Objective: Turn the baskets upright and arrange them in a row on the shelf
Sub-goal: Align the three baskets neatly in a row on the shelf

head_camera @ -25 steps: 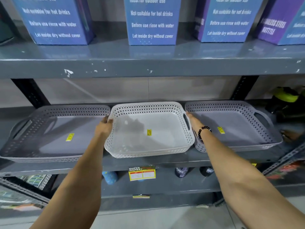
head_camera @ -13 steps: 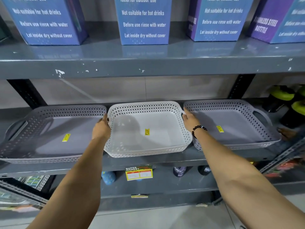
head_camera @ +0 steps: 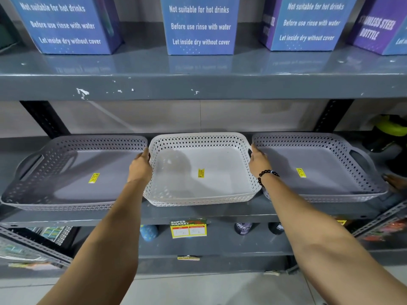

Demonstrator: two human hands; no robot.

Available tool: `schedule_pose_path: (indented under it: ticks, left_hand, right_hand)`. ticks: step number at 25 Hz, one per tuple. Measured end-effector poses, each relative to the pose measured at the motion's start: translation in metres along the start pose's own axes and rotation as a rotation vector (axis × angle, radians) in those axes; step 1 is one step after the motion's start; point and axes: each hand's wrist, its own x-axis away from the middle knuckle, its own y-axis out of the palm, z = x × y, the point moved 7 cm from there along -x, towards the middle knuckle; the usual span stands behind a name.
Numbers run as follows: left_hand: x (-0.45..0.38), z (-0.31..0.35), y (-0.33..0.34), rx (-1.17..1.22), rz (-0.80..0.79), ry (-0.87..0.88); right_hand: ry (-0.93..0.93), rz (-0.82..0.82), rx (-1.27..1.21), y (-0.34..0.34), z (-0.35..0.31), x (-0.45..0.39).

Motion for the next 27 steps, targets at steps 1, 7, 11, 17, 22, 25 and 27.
schedule_pose_path:
  ticks: [1,7,11,17,22,25,27]
  left_hand:
    - [-0.001,0.000,0.000,0.003,-0.003,-0.006]
    - [-0.016,0.003,0.003,0.031,0.007,-0.001]
    - [-0.028,0.007,0.006,0.026,0.018,0.011]
    - [-0.032,0.006,0.005,0.116,0.024,-0.052]
    - [-0.020,0.003,0.003,0.165,0.018,-0.083]
    - [-0.006,0.002,0.001,0.186,0.024,-0.094]
    - [0.002,-0.001,-0.001,0.203,0.025,-0.110]
  right_hand:
    - [0.009,-0.001,0.000,0.001,0.000,-0.003]
    - [0.053,-0.007,-0.040,0.007,0.004,-0.016]
    - [0.066,-0.020,-0.053,0.010,0.003,-0.027]
    - [0.077,-0.025,-0.108,0.014,0.004,-0.034]
    - [0.032,-0.012,-0.027,0.008,0.000,-0.016]
    - [0.041,-0.009,0.021,0.005,0.002,-0.006]
    - [0.036,-0.009,0.048,0.005,0.004,-0.001]
